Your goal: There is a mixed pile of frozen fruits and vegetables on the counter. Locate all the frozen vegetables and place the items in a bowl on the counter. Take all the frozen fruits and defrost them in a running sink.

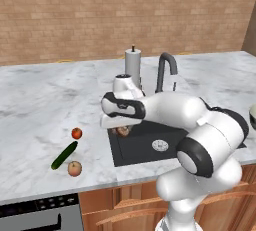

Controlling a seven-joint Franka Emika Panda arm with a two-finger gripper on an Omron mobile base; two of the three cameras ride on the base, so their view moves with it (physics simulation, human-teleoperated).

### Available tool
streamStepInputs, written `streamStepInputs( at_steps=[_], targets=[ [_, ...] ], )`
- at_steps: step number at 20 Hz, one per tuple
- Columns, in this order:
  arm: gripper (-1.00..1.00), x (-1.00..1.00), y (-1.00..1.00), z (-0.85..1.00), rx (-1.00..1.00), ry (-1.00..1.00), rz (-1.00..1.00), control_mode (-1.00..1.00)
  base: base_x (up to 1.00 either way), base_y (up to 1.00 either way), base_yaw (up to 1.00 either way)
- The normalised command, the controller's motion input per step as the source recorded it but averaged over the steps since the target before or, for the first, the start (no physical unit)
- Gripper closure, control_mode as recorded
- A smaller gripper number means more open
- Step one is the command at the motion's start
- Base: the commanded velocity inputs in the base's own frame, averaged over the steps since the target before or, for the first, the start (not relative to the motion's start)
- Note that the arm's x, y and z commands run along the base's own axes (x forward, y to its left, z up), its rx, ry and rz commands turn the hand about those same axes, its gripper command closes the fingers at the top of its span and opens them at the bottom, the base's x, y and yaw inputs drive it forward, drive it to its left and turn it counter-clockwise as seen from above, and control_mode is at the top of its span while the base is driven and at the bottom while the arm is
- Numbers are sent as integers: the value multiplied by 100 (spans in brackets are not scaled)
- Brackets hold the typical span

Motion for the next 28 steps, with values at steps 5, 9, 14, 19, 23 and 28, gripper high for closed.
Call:
streamStepInputs(
  at_steps=[5, 9, 14, 19, 23, 28],
  targets=[
    [100, -1, -48, 6, 1, -4, 0, -100, 0, 0, 0],
    [100, 0, -58, 0, 0, -6, 1, -100, 0, 0, 0],
    [100, 0, -61, -16, 0, 0, 0, -100, 0, 0, 0],
    [100, -5, -57, -3, 1, 4, 0, -100, 0, 0, 0],
    [100, -16, -58, 0, 1, 3, 0, -100, 0, 0, 0],
    [100, -14, -60, 0, 1, 3, 0, -100, 0, 0, 0]
  ],
)
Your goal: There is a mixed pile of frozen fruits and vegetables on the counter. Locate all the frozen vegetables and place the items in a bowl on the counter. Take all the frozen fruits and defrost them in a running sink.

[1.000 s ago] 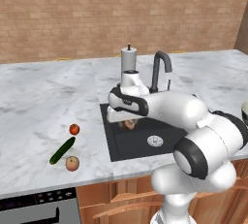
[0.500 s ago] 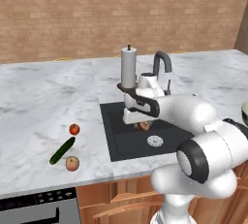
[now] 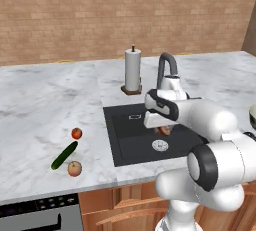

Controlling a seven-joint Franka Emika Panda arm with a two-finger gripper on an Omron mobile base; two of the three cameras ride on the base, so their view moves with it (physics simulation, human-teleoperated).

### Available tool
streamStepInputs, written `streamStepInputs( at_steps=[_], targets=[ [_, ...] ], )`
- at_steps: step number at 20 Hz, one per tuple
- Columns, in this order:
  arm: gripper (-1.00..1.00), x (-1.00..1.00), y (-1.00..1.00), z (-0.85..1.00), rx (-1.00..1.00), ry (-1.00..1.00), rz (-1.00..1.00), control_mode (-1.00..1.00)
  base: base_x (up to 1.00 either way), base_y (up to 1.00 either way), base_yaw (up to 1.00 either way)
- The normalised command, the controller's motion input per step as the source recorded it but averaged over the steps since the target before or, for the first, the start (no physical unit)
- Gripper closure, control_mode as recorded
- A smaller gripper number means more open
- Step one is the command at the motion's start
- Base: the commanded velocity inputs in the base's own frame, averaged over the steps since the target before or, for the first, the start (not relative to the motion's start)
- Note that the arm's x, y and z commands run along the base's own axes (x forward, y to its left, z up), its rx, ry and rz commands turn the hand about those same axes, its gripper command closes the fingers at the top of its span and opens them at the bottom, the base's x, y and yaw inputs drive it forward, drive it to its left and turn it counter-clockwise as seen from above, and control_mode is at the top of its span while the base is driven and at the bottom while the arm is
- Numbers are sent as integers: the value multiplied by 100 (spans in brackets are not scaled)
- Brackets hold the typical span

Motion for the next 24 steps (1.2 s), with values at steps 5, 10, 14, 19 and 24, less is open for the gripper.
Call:
streamStepInputs(
  at_steps=[5, 10, 14, 19, 24],
  targets=[
    [100, -6, -54, 2, -5, 6, -2, -100, 0, 0, 0],
    [100, -12, -44, 18, -4, 3, -3, -100, 0, 0, 0],
    [100, -1, -46, 21, -1, 0, -2, -100, 0, 0, 0],
    [100, -1, -41, 23, 0, -2, -1, -100, 0, 0, 0],
    [100, 0, -44, 15, 2, 0, -6, -100, 0, 0, 0]
  ],
)
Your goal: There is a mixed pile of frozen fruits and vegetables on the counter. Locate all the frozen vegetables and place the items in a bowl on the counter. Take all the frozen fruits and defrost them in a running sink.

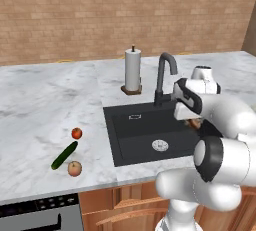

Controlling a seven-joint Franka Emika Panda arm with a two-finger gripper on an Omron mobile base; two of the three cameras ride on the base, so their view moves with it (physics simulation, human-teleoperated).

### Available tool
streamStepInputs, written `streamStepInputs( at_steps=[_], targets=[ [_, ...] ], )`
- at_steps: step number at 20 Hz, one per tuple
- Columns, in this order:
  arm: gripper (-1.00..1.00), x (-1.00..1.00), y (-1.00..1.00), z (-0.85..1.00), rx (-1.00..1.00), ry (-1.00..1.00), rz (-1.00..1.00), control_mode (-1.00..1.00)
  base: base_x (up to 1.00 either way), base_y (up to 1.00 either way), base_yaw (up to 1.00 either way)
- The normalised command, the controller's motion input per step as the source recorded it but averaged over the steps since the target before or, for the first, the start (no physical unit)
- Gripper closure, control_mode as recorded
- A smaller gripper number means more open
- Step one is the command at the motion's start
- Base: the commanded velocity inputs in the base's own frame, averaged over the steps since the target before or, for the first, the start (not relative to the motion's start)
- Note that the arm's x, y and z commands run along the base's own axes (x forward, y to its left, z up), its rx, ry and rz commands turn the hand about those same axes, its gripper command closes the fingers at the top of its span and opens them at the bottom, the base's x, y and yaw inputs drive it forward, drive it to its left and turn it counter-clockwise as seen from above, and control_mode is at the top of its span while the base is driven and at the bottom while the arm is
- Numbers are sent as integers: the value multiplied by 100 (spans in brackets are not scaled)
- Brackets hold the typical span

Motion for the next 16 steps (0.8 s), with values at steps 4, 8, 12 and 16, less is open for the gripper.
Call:
streamStepInputs(
  at_steps=[4, 8, 12, 16],
  targets=[
    [100, 0, -50, 14, 0, 0, -4, -100, 0, 0, 0],
    [100, -1, -51, 13, 1, 0, -6, -100, 0, 0, 0],
    [100, 0, -51, 8, 0, 1, -6, -100, 0, 0, 0],
    [100, 0, -49, 7, 0, 2, -8, -100, 0, 0, 0]
  ],
)
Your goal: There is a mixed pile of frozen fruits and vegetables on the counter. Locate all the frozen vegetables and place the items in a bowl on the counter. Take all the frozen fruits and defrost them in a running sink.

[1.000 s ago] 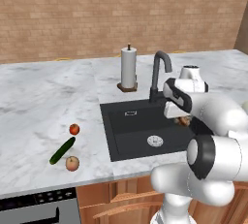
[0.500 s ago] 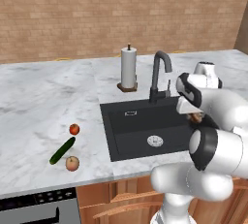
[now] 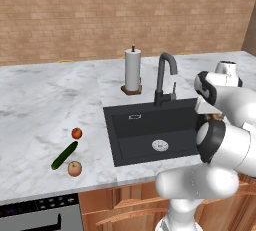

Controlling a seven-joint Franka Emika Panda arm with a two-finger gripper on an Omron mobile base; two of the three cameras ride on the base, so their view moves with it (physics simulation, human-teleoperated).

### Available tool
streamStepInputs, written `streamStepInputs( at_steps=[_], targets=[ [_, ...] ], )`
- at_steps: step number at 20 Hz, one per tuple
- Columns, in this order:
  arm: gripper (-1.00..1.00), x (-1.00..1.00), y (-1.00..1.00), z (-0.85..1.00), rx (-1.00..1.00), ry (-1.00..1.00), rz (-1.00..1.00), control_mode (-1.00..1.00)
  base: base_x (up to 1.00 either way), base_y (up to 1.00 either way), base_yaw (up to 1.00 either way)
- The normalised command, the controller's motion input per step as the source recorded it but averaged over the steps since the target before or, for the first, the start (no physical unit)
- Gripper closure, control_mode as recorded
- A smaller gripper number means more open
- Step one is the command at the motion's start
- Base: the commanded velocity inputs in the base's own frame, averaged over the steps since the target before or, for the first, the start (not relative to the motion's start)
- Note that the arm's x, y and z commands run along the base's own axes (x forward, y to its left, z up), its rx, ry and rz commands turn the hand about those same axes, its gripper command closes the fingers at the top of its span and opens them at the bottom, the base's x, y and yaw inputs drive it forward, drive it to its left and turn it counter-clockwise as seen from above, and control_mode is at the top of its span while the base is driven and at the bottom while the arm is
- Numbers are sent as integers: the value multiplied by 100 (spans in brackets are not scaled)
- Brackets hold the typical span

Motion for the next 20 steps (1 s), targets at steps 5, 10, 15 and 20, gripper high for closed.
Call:
streamStepInputs(
  at_steps=[5, 10, 15, 20],
  targets=[
    [100, 1, -44, 13, -1, 2, -7, -100, 0, 0, 0],
    [100, 0, -22, 29, -1, 0, -2, -100, 0, 0, 0],
    [100, 0, -30, 24, -2, 0, -4, -100, 0, 0, 0],
    [100, -1, -37, 17, -2, 0, -5, -100, 0, 0, 0]
  ],
)
